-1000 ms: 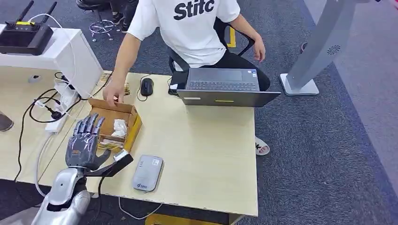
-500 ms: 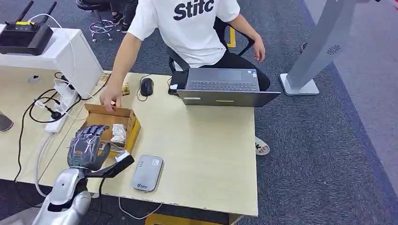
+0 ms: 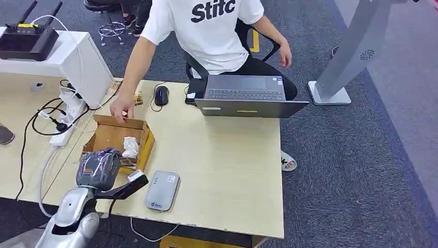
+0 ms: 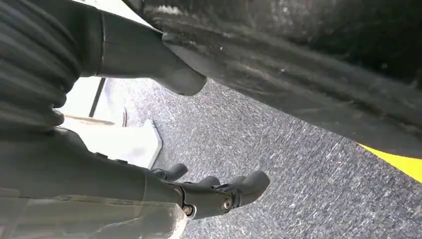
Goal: Pass the card to the sensor for recognition and then transmit it.
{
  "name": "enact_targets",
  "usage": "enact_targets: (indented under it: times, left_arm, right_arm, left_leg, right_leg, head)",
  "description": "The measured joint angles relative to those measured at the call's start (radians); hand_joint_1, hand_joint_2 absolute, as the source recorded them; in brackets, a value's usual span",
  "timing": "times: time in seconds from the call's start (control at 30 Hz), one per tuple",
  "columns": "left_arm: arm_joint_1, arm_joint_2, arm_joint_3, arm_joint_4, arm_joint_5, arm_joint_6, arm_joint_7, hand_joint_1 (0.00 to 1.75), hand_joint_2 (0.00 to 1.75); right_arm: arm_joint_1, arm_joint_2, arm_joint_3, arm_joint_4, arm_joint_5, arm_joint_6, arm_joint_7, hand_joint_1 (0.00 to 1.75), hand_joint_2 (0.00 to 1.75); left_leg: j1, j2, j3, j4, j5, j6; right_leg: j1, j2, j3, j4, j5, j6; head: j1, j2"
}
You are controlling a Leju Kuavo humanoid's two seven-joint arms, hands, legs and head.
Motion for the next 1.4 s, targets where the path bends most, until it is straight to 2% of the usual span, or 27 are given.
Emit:
enact_targets:
  times: [0.2,0.27,0.3,0.6,0.83,1.07,1.4]
  left_arm:
    - [0.003,0.001,0.000,0.003,0.000,-0.002,0.000,1.55,1.75]
    - [0.003,0.001,0.000,0.005,0.000,-0.003,0.000,1.64,1.75]
    - [0.003,0.001,0.000,0.007,0.000,-0.003,0.000,1.75,1.75]
    - [0.003,0.002,-0.001,0.013,-0.026,0.035,0.015,1.75,1.75]
    - [-0.003,0.012,-0.001,0.013,-0.019,0.041,0.017,1.75,1.75]
    - [-0.028,0.047,-0.001,-0.012,-0.011,0.039,0.023,1.75,1.75]
    - [-0.029,0.058,-0.001,-0.021,-0.013,0.035,0.023,1.75,1.75]
  right_arm:
    - [0.000,0.000,0.000,0.000,0.000,0.000,0.000,0.00,1.75]
    - [0.000,0.000,0.000,0.000,-0.001,0.000,0.000,0.00,1.75]
    - [0.000,0.000,0.000,0.000,-0.001,0.000,0.000,0.00,1.75]
    - [0.000,0.000,0.000,0.000,-0.004,0.000,0.000,0.00,1.75]
    - [0.000,0.000,0.000,0.000,-0.006,-0.002,-0.001,0.00,1.75]
    - [0.001,0.000,0.000,0.000,-0.008,-0.002,-0.007,0.00,1.75]
    - [0.001,0.000,0.000,0.000,-0.009,-0.002,-0.006,0.00,1.75]
  left_leg:
    - [0.000,0.000,0.000,0.000,0.000,0.000]
    - [0.000,0.000,0.000,0.000,0.000,0.000]
    - [0.000,0.000,0.000,0.000,0.000,0.000]
    - [0.000,0.000,0.000,0.000,0.000,0.000]
    - [0.000,0.000,0.000,0.000,0.000,0.000]
    - [0.000,0.000,0.000,0.000,0.000,0.000]
    - [0.000,0.000,0.000,0.000,0.000,0.000]
  right_leg:
    - [0.000,0.000,0.000,0.000,0.000,0.000]
    - [0.000,0.000,0.000,0.000,0.000,0.000]
    - [0.000,0.000,0.000,0.000,0.000,0.000]
    - [0.000,0.000,0.000,0.000,0.000,0.000]
    - [0.000,0.000,0.000,0.000,0.000,0.000]
    - [0.000,0.000,0.000,0.000,0.000,0.000]
    - [0.000,0.000,0.000,0.000,0.000,0.000]
  head:
    - [0.000,0.000]
    - [0.000,0.000]
    - [0.000,0.000]
    - [0.000,0.000]
    - [0.000,0.000]
    - [0.000,0.000]
    - [0.000,0.000]
